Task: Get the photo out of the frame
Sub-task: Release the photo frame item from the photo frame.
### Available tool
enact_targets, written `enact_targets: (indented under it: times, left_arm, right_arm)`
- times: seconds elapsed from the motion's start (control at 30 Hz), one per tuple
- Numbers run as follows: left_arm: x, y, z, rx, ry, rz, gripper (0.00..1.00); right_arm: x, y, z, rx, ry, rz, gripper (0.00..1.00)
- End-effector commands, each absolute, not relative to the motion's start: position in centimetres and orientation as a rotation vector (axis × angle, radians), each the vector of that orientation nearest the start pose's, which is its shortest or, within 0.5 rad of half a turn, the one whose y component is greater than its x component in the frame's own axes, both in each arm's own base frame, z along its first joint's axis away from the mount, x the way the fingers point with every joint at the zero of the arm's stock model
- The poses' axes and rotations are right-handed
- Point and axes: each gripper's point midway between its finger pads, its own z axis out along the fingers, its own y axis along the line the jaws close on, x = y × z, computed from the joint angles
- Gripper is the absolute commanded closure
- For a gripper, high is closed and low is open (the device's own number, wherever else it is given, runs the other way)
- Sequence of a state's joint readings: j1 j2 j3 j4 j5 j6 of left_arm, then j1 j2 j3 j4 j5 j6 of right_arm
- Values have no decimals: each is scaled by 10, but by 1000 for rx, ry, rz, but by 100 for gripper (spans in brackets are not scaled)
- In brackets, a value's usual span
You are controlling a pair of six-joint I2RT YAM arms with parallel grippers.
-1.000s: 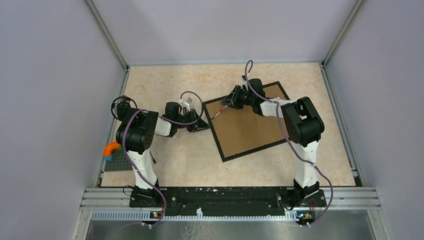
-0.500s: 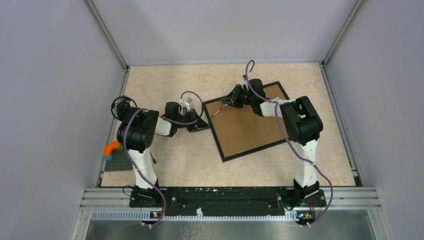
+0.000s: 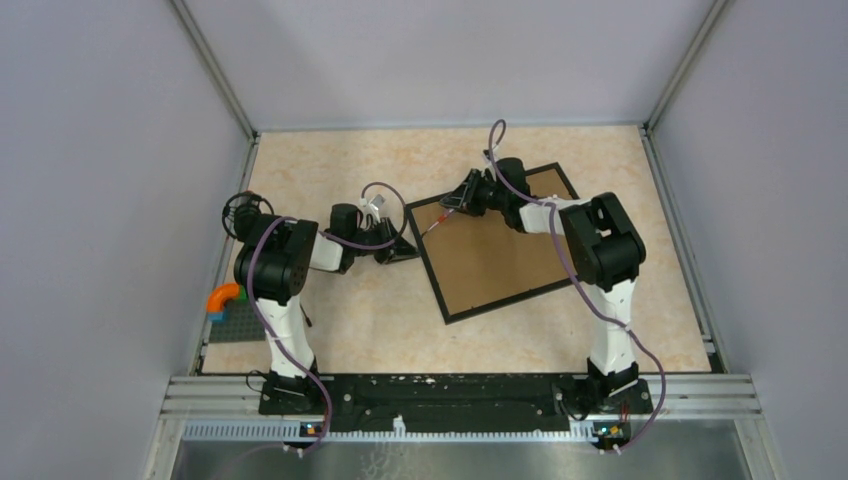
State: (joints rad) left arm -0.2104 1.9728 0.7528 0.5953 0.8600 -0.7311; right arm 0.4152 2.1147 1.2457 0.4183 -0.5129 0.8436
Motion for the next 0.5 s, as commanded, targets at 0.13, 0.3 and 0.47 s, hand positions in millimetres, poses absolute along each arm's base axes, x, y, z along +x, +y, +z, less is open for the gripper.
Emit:
enact_targets:
  times: [0.13,0.3,0.47]
  left_arm:
    - [334,-210,-28,-189,2473,-1257,76]
    - [334,-209,-29,-194,2475,-1245,76]
    - [334,-208,-32,-202,2480,-1240,76]
  right_arm:
    - [432,327,65,-7,2278,1253,100]
    - [419,336,76,-22,2279,1256,100]
    - [400,356,83,-81,2305,1201,100]
